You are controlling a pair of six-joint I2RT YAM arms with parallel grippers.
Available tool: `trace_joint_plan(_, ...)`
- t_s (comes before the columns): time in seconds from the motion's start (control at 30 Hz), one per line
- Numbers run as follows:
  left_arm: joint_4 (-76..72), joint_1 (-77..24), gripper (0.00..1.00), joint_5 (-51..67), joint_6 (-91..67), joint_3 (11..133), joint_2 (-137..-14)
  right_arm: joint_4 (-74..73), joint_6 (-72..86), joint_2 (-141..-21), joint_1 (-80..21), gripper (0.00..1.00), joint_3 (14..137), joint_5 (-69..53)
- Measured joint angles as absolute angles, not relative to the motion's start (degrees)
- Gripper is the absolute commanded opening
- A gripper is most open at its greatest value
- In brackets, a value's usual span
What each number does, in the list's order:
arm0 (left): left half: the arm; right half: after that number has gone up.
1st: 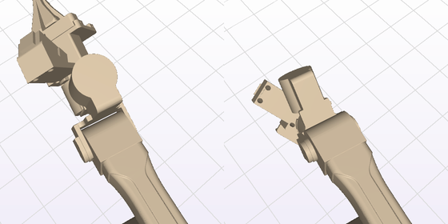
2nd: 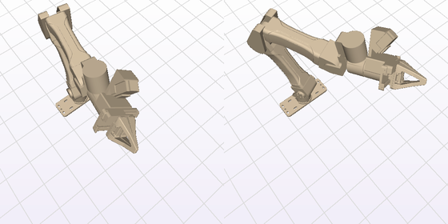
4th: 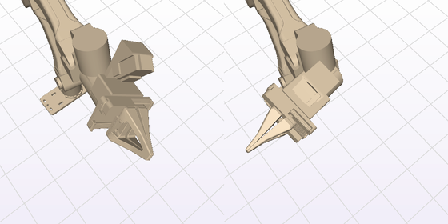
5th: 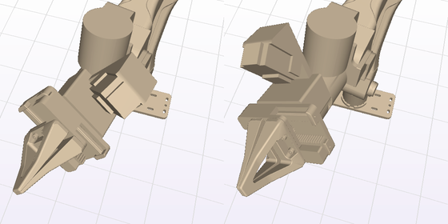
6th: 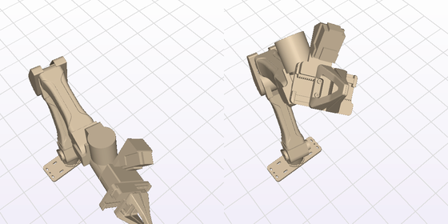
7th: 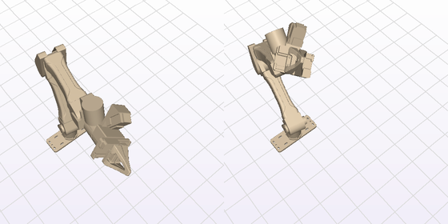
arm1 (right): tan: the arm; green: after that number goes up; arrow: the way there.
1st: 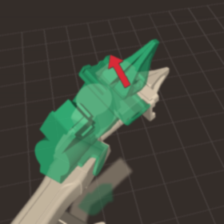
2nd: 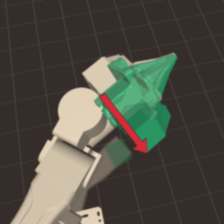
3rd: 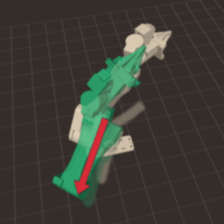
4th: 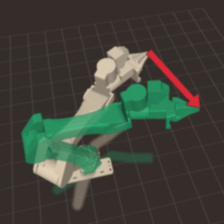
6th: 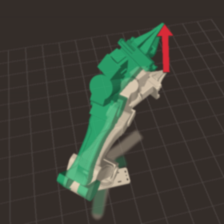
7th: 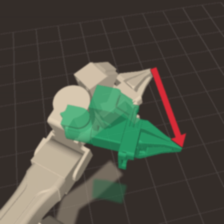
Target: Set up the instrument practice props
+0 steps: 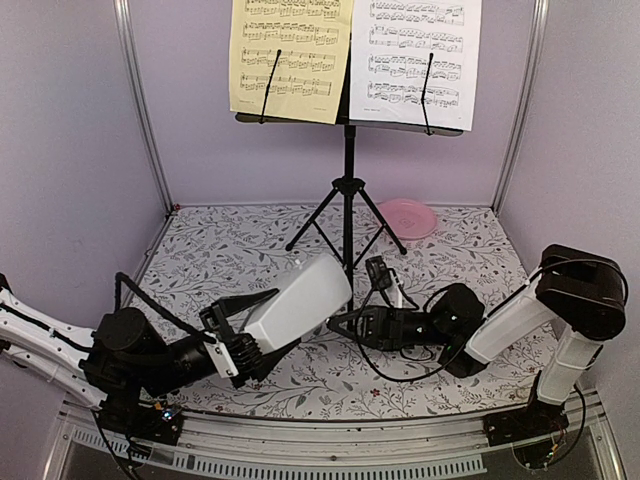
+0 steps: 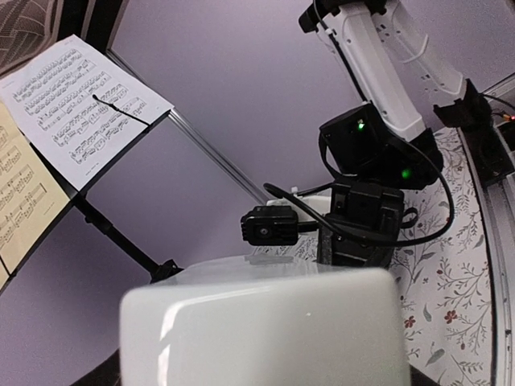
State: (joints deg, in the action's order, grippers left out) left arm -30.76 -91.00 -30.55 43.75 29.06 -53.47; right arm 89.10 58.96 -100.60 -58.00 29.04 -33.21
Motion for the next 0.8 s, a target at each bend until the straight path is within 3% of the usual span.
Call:
trace_joint_plan(0.13, -31.1, -91.0, 0.10, -31.0, 43.9, 28.7, -53.1, 89.1, 59.4, -100.6, -57.8, 0.00, 29.5, -33.6)
trace_joint_plan(0.23, -32.1, -91.0, 0.07, -32.0, 43.7, 28.6, -53.1, 89.1, 59.3, -100.6, -57.5, 0.30, 30.4, -34.2)
trace_joint_plan(0.37, -33.4, -91.0, 0.04, -33.7, 42.5, 28.8, -52.6, 88.7, 58.8, -100.4, -54.4, 0.56, 30.7, -31.7)
trace_joint_plan(0.47, -33.6, -89.9, 0.02, -34.7, 39.7, 29.3, -52.3, 87.7, 57.4, -99.2, -52.2, 0.65, 30.7, -28.8)
trace_joint_plan(0.8, -30.9, -78.3, 0.00, -35.6, 23.1, 31.3, -52.9, 81.8, 53.6, -96.7, -52.1, 0.79, 25.3, -27.1)
